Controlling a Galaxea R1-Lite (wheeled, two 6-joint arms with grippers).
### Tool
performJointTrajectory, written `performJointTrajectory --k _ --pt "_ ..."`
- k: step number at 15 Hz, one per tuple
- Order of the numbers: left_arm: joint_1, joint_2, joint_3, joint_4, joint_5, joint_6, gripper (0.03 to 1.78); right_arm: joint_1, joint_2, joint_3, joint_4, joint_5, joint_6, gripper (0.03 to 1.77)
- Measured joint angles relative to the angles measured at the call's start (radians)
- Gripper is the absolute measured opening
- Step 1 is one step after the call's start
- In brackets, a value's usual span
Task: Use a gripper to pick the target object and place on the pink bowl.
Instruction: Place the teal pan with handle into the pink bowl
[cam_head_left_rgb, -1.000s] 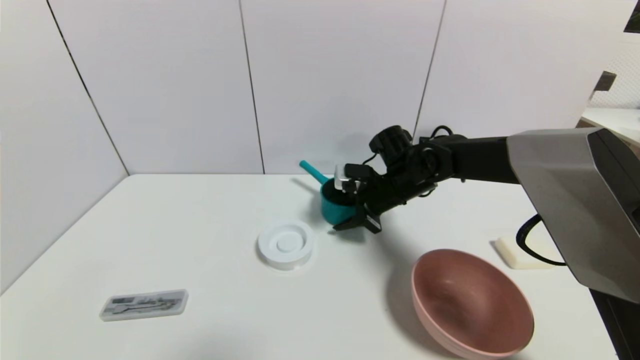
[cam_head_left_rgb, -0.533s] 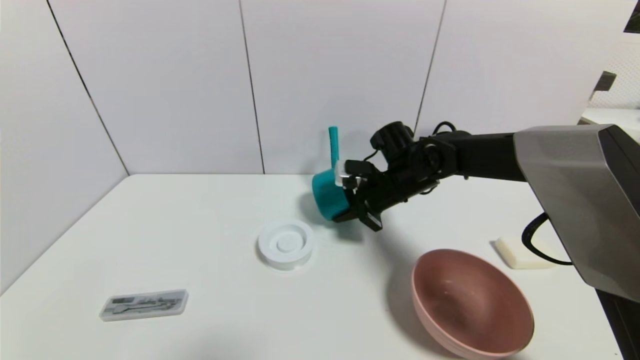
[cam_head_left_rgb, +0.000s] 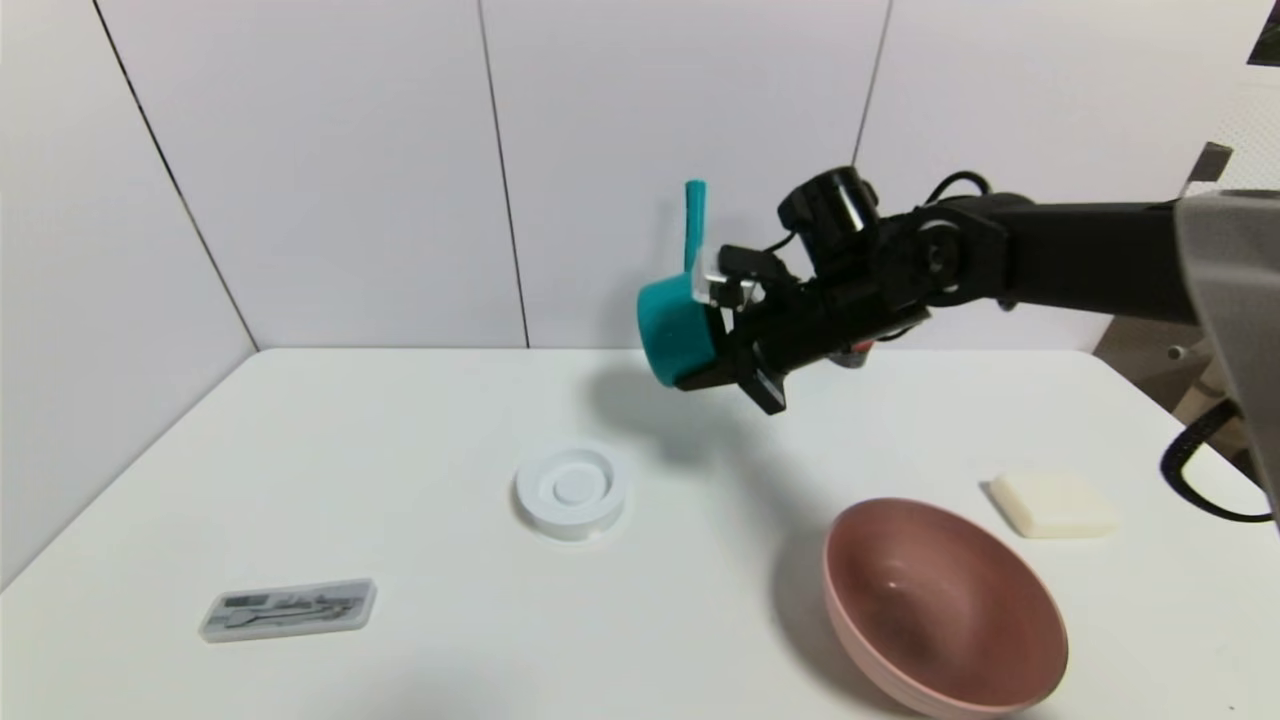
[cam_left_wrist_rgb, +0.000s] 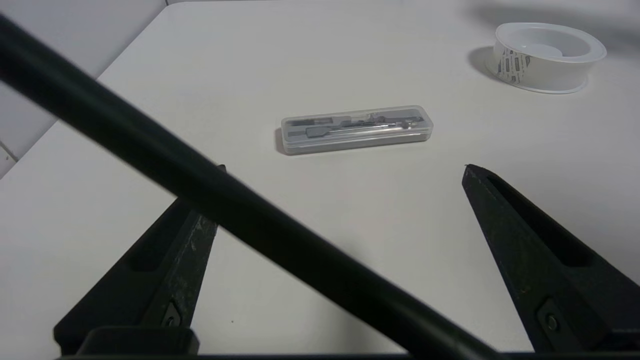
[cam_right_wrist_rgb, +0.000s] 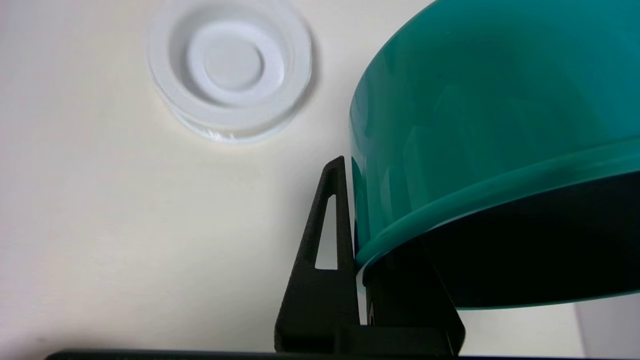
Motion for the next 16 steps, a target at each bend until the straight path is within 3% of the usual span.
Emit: performJointTrajectory --k 3,8,10,13,16 --pt "0.0 0.0 0.0 0.0 0.0 0.0 1.69 -0.008 -0.126 0.008 0.069 -0.001 0.095 0.12" --pt "0.0 0.0 0.0 0.0 0.0 0.0 1.69 -0.041 -0.378 0.138 0.297 -0.023 0.107 0.12" --pt "0.0 0.0 0.0 0.0 0.0 -0.001 1.69 -0.049 -0.46 0.219 0.367 -0.076 0.103 0.12" --pt "0.0 0.0 0.0 0.0 0.0 0.0 1.69 -0.037 -0.528 0.298 0.505 -0.208 0.066 0.12" --pt "0.0 0.0 0.0 0.0 0.0 0.0 1.69 -0.027 -0.548 0.38 0.52 -0.322 0.011 0.12"
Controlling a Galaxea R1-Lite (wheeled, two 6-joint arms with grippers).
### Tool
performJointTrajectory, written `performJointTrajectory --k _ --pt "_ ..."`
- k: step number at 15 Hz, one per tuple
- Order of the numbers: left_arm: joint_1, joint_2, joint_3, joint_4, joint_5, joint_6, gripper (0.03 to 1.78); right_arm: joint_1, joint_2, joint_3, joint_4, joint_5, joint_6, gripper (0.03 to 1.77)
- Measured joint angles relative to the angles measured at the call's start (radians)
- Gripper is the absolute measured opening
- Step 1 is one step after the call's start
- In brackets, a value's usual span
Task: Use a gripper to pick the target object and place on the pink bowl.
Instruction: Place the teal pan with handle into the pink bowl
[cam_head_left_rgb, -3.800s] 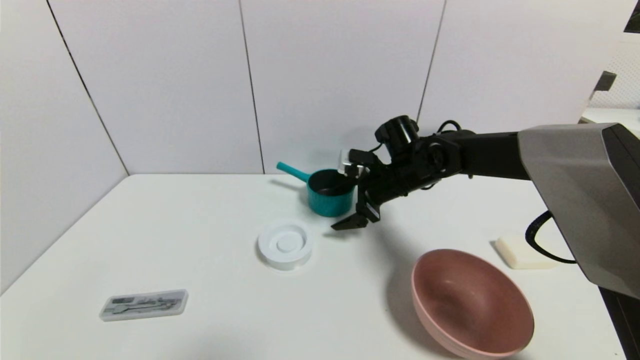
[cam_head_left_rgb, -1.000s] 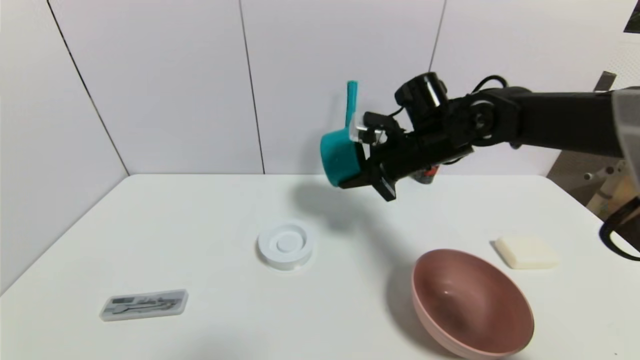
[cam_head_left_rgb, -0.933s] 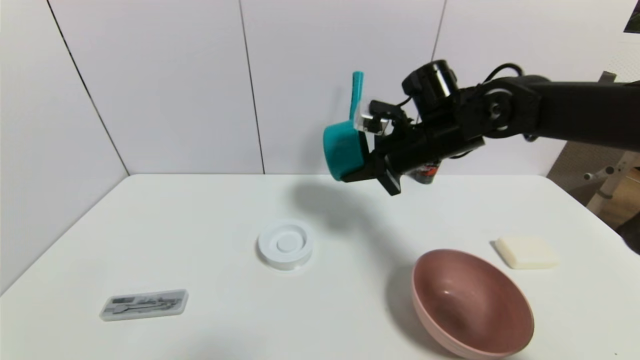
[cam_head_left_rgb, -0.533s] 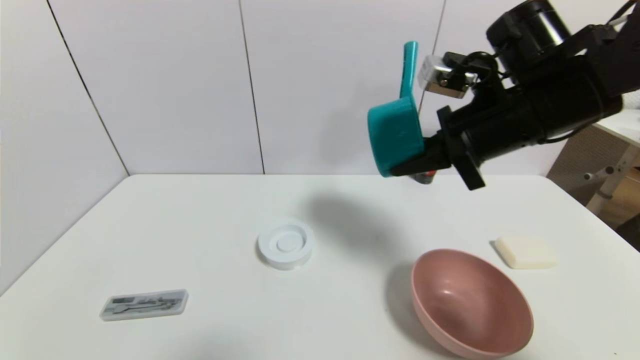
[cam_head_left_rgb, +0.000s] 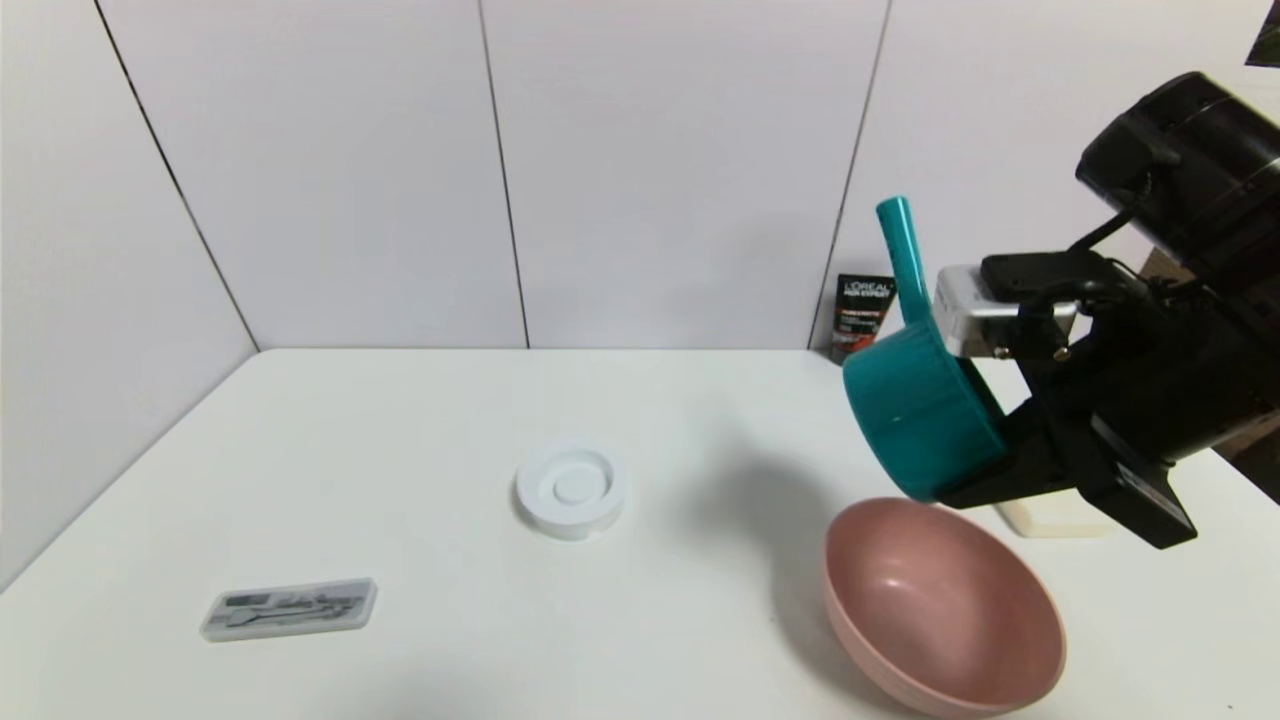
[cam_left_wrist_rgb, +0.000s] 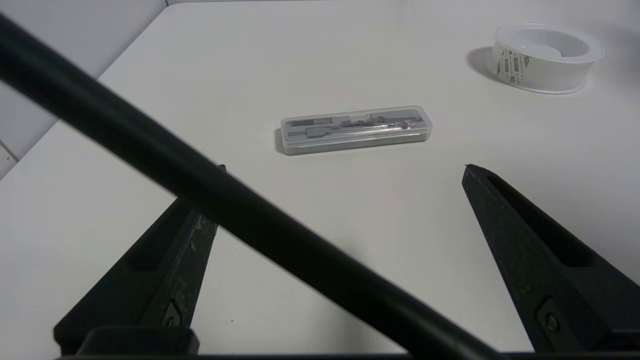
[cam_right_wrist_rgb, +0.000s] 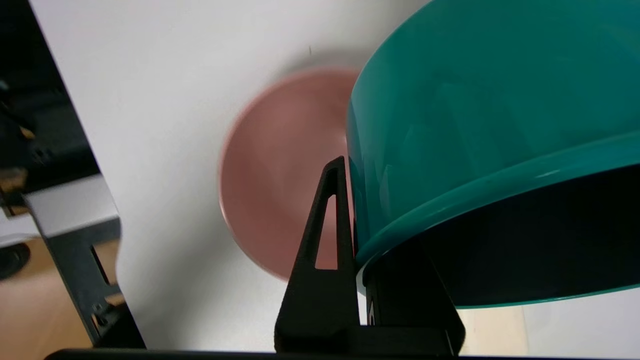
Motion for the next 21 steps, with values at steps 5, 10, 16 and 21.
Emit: performJointTrajectory --k 5,10,16,21 --pt "0.0 0.0 0.0 0.0 0.0 0.0 1.69 0.002 0.003 0.135 -0.005 -0.091 -0.092 0.12" --pt "0.0 0.0 0.0 0.0 0.0 0.0 1.69 0.021 0.018 0.192 -0.007 -0.094 -0.113 0.12" --pt "0.0 0.0 0.0 0.0 0.0 0.0 1.69 0.046 0.039 0.193 -0.074 -0.281 -0.177 0.12" --pt "0.0 0.0 0.0 0.0 0.0 0.0 1.69 0.057 0.036 0.197 -0.068 -0.282 -0.181 0.12"
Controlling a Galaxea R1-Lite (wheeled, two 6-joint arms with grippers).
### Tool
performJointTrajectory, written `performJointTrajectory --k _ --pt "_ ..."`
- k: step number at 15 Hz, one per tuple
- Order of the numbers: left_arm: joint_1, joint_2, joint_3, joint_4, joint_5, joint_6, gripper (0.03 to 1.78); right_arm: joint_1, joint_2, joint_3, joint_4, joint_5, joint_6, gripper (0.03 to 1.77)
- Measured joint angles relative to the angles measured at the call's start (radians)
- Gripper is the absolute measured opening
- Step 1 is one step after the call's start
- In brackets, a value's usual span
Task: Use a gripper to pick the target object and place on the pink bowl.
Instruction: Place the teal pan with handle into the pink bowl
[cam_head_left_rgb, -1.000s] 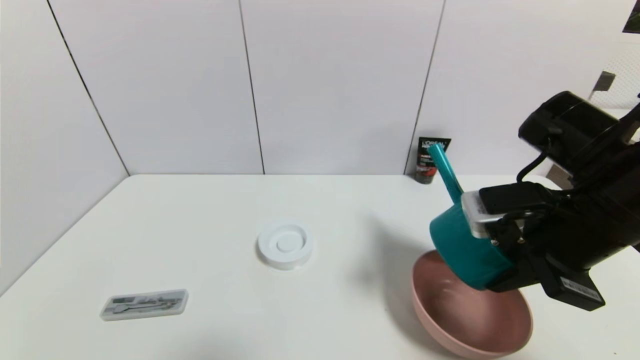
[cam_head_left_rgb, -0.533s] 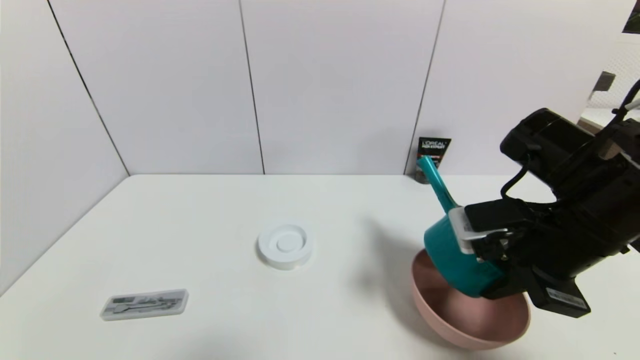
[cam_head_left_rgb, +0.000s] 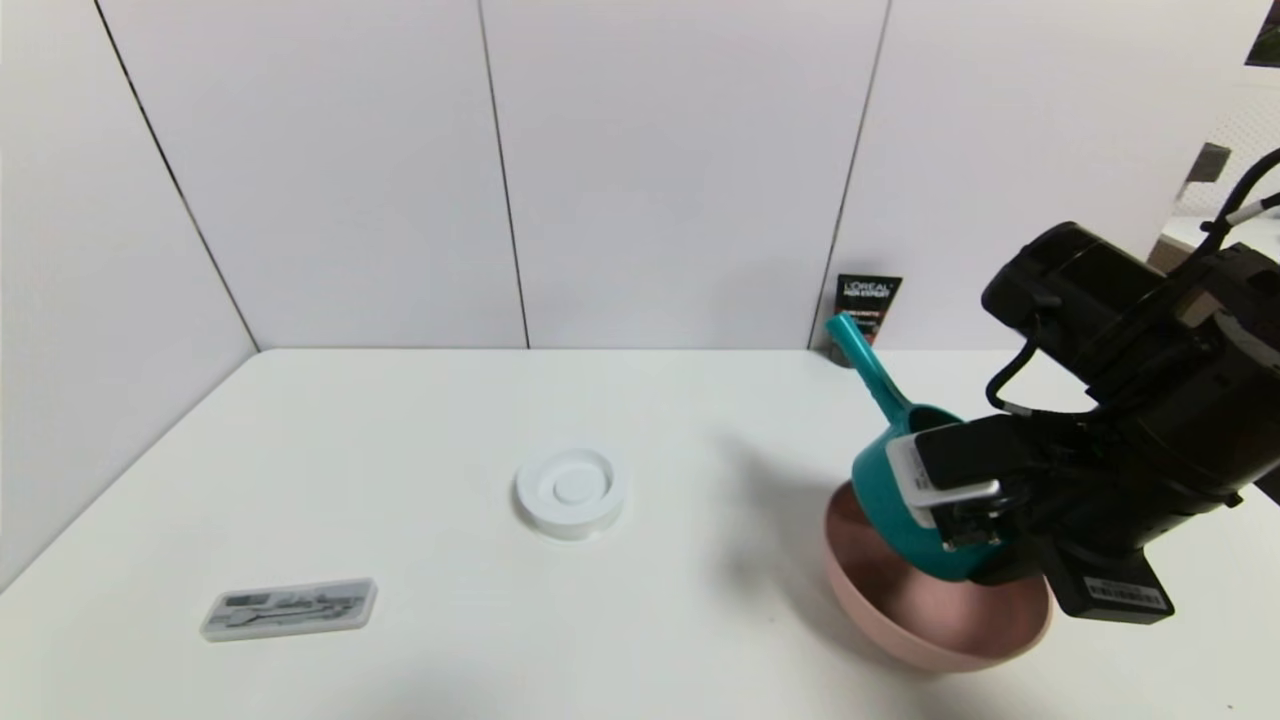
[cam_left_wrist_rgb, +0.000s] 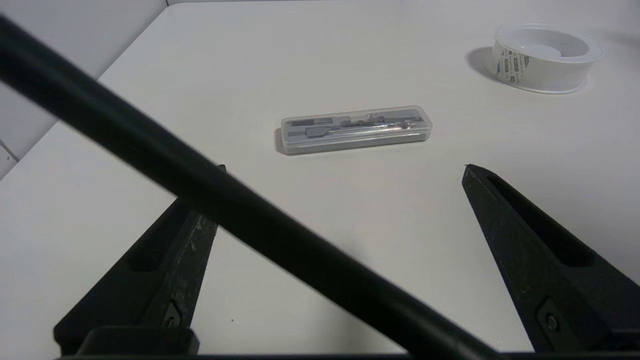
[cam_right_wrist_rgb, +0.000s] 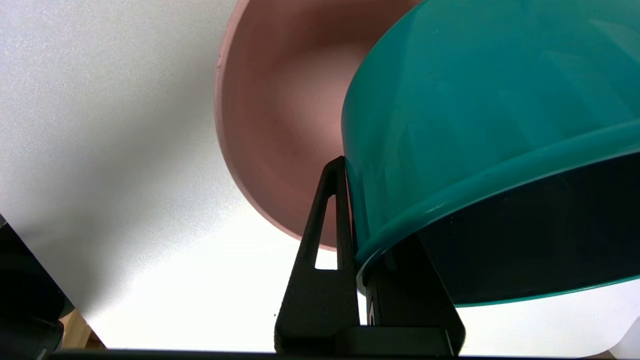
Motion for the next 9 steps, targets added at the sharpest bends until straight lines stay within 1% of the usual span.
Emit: performJointTrajectory --k 9 --pt "0.0 0.0 0.0 0.0 0.0 0.0 1.69 0.018 -0.009 0.087 -0.001 -0.005 -0.001 0.12"
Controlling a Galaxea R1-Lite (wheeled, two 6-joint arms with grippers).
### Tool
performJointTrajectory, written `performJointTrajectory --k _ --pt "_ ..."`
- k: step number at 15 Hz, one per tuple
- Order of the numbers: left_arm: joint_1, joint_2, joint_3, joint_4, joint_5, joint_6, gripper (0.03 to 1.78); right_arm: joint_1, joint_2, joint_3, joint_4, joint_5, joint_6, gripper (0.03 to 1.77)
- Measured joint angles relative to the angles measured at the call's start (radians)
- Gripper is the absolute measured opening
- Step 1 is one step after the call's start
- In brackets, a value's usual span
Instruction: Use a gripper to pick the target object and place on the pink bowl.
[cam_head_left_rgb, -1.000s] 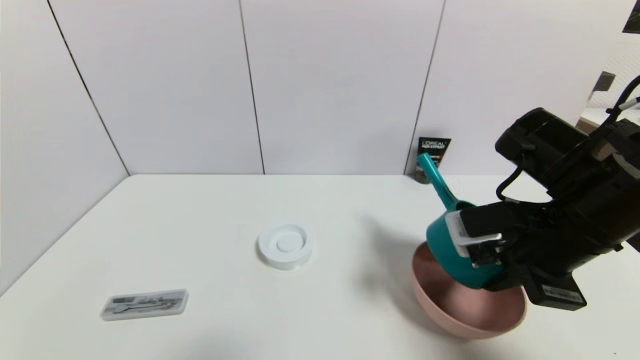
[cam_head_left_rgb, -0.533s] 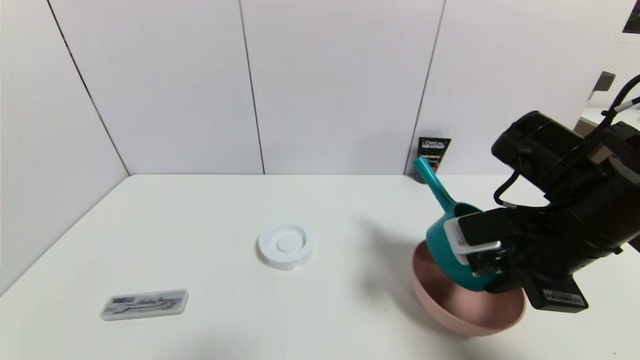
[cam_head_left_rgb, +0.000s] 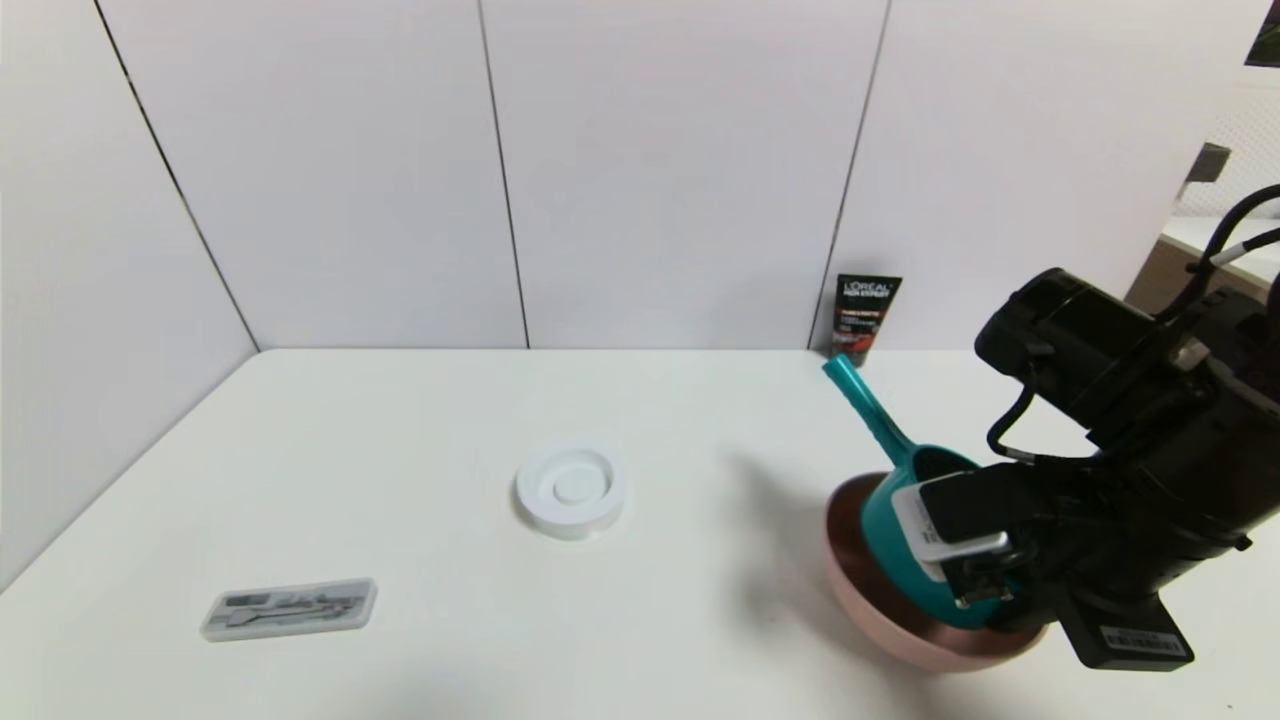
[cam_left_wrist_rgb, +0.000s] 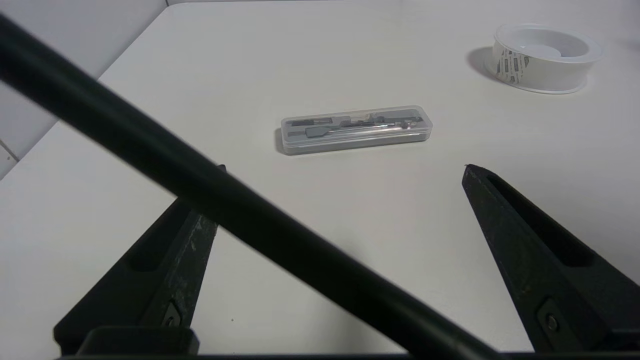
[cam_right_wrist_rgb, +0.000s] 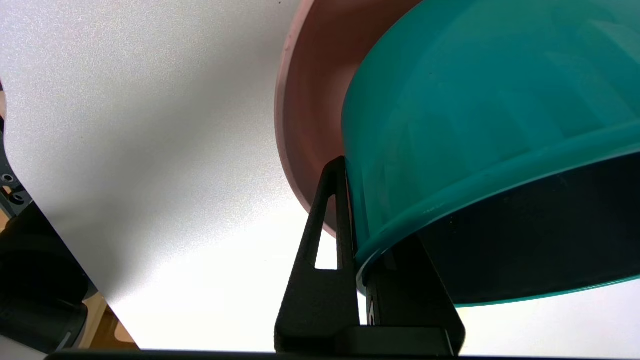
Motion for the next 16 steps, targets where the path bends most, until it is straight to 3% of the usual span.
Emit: performJointTrajectory --k 1,7,11,16 --pt "0.0 0.0 0.0 0.0 0.0 0.0 1.69 0.0 0.002 0.002 0.0 -0.002 -0.003 0.12" --pt "0.0 0.0 0.0 0.0 -0.001 0.0 1.69 0.014 0.005 0.007 0.0 -0.007 -0.017 0.96" --pt "0.0 0.0 0.0 0.0 -0.001 0.0 1.69 0.015 -0.02 -0.048 0.003 -0.004 -0.013 1.26" --pt "0.0 0.0 0.0 0.0 0.0 0.0 1.69 0.006 -0.09 -0.282 0.006 -0.003 0.018 1.47"
